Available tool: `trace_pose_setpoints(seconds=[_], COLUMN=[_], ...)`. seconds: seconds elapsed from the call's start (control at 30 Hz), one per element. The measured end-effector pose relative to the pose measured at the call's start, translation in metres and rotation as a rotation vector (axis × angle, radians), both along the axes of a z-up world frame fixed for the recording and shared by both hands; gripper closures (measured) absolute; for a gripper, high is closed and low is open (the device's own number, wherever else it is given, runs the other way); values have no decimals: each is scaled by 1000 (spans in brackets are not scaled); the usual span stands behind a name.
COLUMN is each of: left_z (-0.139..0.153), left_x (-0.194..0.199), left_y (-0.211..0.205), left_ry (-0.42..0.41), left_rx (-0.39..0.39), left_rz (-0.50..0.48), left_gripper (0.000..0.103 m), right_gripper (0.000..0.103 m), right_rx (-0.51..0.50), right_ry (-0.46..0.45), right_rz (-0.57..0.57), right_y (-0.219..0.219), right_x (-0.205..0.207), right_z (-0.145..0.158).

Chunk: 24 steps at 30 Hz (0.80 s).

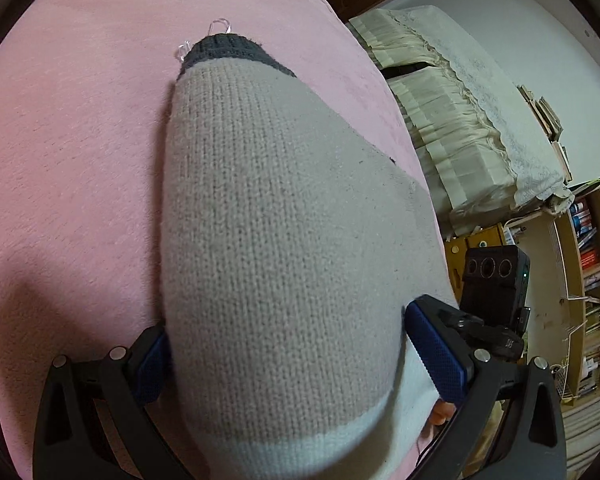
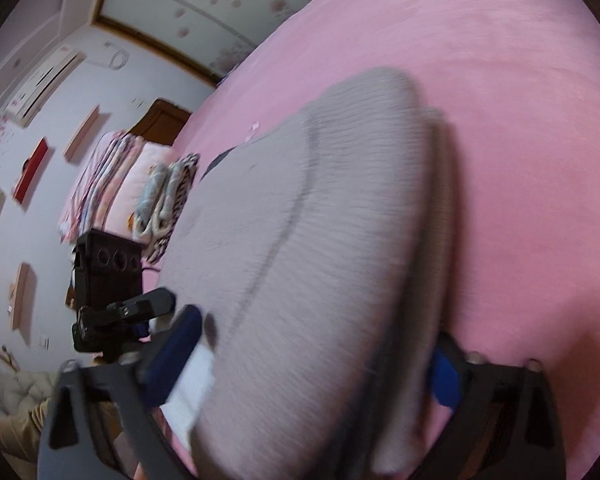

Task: Fold small clothes
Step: 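Grip the folded sweater with both tools and lift it toward the clothes stack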

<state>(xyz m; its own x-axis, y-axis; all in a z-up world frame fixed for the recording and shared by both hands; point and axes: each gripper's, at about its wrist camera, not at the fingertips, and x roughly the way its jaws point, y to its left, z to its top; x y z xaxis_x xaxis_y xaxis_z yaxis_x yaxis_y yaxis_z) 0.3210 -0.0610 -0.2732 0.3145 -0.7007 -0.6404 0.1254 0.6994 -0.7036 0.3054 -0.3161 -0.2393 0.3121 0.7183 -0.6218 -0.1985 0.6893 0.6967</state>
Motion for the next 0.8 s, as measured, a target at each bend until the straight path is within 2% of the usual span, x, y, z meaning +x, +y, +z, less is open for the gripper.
trace_pose_setpoints(seconds=[0.03, 0.1, 0.13, 0.2, 0.3, 0.43, 0.6, 0.7, 0.8], left_z=[2, 4, 8, 12, 20, 38, 70, 83, 96], left_x=[0, -3, -4, -6, -9, -19, -49, -70, -102], left_y=[1, 1, 1, -5, -16, -17, -19, -13, 1], left_ry=[-4, -18, -25, -43, -58, -99, -164, -178, -184], left_rx=[2, 7, 14, 64, 159, 241, 328, 335, 334], left_rz=[-3, 1, 8, 31, 62, 102, 114, 115, 121], left_gripper=[0, 1, 1, 5, 14, 29, 31, 31, 31], right_gripper=[20, 36, 41, 52, 57, 61, 62, 62, 62], right_rx=[-5, 9, 24, 37, -12, -78, -130, -136, -96], right_ry=[-6, -7, 0, 3, -12, -42, -102, -125, -122], right_rz=[-7, -27, -49, -72, -87, -111, -128, -124, -119], right_y=[1, -5, -10, -15, -8, 1, 17, 27, 37], right_x=[-1, -3, -5, -7, -10, -17, -42, -67, -91], right_z=[0, -1, -2, -3, 5, 20, 47, 59, 68])
